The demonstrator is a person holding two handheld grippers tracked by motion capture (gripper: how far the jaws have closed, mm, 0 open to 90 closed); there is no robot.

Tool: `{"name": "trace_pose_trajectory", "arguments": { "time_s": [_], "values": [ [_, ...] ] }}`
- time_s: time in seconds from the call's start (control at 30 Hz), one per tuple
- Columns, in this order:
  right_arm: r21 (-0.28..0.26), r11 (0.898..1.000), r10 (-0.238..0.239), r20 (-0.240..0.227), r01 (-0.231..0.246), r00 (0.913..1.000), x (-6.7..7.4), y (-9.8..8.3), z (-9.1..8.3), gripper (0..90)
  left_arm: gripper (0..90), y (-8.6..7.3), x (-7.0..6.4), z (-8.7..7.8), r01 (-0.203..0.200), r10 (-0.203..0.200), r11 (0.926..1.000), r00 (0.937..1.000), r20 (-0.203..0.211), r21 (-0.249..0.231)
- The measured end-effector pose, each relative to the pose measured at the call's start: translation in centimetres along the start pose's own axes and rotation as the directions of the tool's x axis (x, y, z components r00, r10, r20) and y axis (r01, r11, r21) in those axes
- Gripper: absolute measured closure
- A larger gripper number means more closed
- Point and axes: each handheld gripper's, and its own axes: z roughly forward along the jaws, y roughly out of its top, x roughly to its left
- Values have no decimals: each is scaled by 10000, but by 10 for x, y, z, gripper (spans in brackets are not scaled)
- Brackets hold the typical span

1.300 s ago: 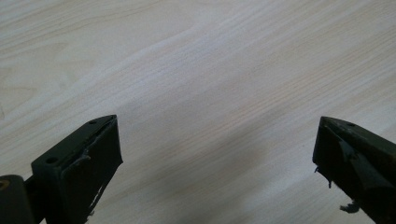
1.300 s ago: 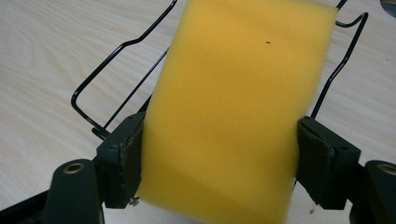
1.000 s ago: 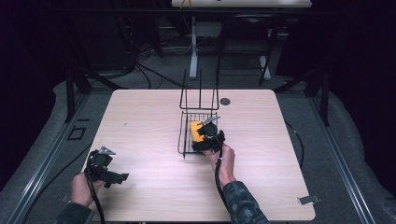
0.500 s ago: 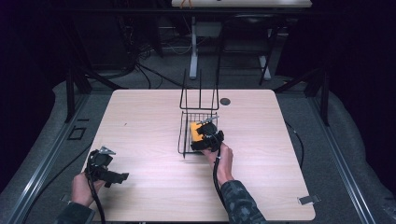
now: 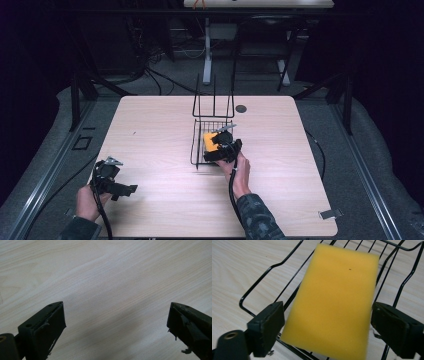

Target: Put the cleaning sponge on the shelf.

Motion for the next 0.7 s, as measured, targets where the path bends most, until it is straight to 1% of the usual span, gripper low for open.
{"name": "trace_pose_trajectory", "arguments": {
  "time_s": [0.1, 0.13, 0.17, 0.27, 0.33, 0.37, 0.4, 0.53, 0.63, 0.7],
  "values": [
    [-156, 9999, -29, -166, 27, 9999, 1, 0, -6, 72, 17, 0, 0, 0, -15, 15, 10000, 10000, 22, 42],
    [-232, 9997, -114, -150, 110, 9998, 1, 0, -8, 65, 18, 0, 0, 0, -10, 10, 10000, 10000, 21, 29],
    [-244, 9997, -56, -185, 52, 9998, 2, -1, -12, 55, 17, 0, 0, 0, -7, 6, 10000, 10000, 10, 22],
    [-389, 9989, -270, -183, 263, 9995, 2, -2, -21, 24, 17, 0, 0, 0, -16, 16, 10000, 10000, 17, 26],
    [-541, 9982, -274, -377, 253, 9989, 2, -3, -28, 18, 18, 0, 0, 0, -18, 18, 10000, 10000, 25, 34],
    [-566, 9980, -299, -405, 275, 9987, 2, -4, -31, 12, 18, 0, 0, 0, -32, 32, 10000, 10000, 14, 35],
    [-704, 9970, -364, -425, 333, 9984, 2, -5, -36, 11, 18, 0, 0, 0, -29, 29, 10000, 10000, 18, 36],
    [-829, 9944, -690, -414, 654, 9968, 3, -8, -52, 4, 17, 0, 0, 0, -32, 32, 10000, 10000, 20, 36],
    [-901, 9931, -797, -497, 750, 9956, 3, -10, -61, 2, 18, 1, 0, 1, -40, 40, 10000, 10000, 12, 50],
    [-945, 9913, -970, -482, 922, 9941, 2, -13, -68, 3, 18, 1, -1, 1, -16, 16, 10000, 10000, -25, 24]
  ]
}}
